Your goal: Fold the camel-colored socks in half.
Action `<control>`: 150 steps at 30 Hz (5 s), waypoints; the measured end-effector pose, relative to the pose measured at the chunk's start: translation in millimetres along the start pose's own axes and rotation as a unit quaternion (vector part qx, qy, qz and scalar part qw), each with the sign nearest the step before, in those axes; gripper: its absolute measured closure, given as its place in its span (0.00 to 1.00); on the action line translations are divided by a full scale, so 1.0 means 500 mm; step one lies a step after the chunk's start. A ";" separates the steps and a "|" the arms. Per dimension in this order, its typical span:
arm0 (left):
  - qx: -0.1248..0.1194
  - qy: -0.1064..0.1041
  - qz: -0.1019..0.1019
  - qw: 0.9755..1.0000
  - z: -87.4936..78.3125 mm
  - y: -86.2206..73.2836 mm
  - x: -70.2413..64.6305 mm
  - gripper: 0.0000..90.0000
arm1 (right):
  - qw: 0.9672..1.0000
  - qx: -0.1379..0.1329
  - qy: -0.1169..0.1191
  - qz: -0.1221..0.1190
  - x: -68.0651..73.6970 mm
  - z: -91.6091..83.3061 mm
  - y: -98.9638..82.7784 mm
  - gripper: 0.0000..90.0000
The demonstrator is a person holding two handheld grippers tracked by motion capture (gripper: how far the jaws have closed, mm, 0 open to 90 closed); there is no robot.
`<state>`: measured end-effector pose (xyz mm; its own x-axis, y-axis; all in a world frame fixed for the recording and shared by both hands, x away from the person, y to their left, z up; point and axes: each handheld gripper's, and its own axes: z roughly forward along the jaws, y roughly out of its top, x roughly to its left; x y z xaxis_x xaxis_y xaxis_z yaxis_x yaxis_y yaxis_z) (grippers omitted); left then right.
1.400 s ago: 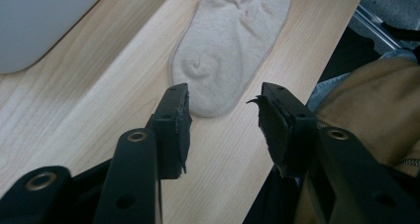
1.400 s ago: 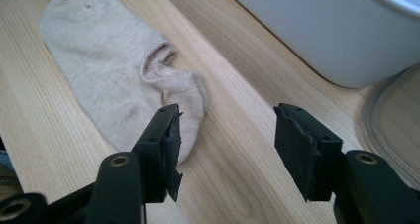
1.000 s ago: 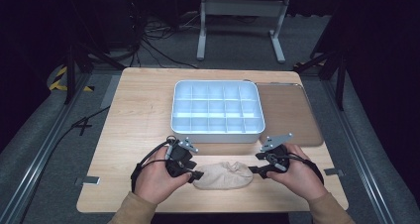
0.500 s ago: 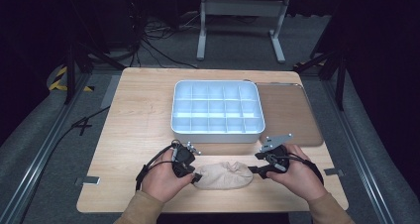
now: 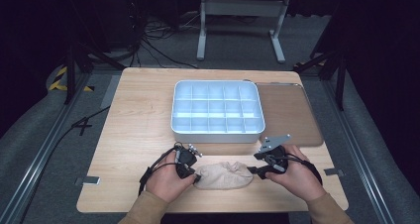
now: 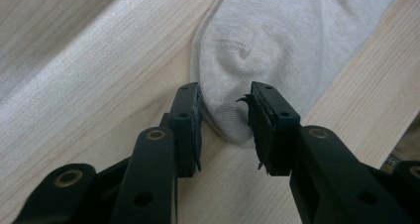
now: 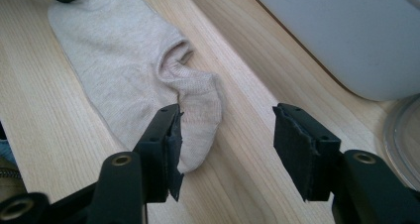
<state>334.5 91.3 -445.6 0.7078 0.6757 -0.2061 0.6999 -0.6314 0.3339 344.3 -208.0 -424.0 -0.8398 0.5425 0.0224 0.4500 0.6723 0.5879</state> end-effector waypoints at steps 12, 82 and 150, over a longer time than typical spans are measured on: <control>-0.004 0.049 0.024 0.999 0.010 0.007 -0.032 0.72 | 1.000 -0.007 -0.002 -0.001 0.002 0.000 0.001 0.51; -0.056 0.004 0.032 0.998 -0.073 0.033 -0.047 0.94 | 0.994 -0.073 0.051 -0.065 0.163 0.102 0.003 1.00; -0.042 -0.066 0.086 0.993 0.011 0.157 -0.122 0.75 | 0.995 -0.094 0.027 0.020 0.093 0.044 -0.059 0.89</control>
<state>346.8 -1.4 -411.9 0.8269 0.5004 -0.2566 0.5604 -0.6961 0.4487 298.6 -191.4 -458.2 -0.8398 0.5356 0.0887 0.4226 0.5425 0.7260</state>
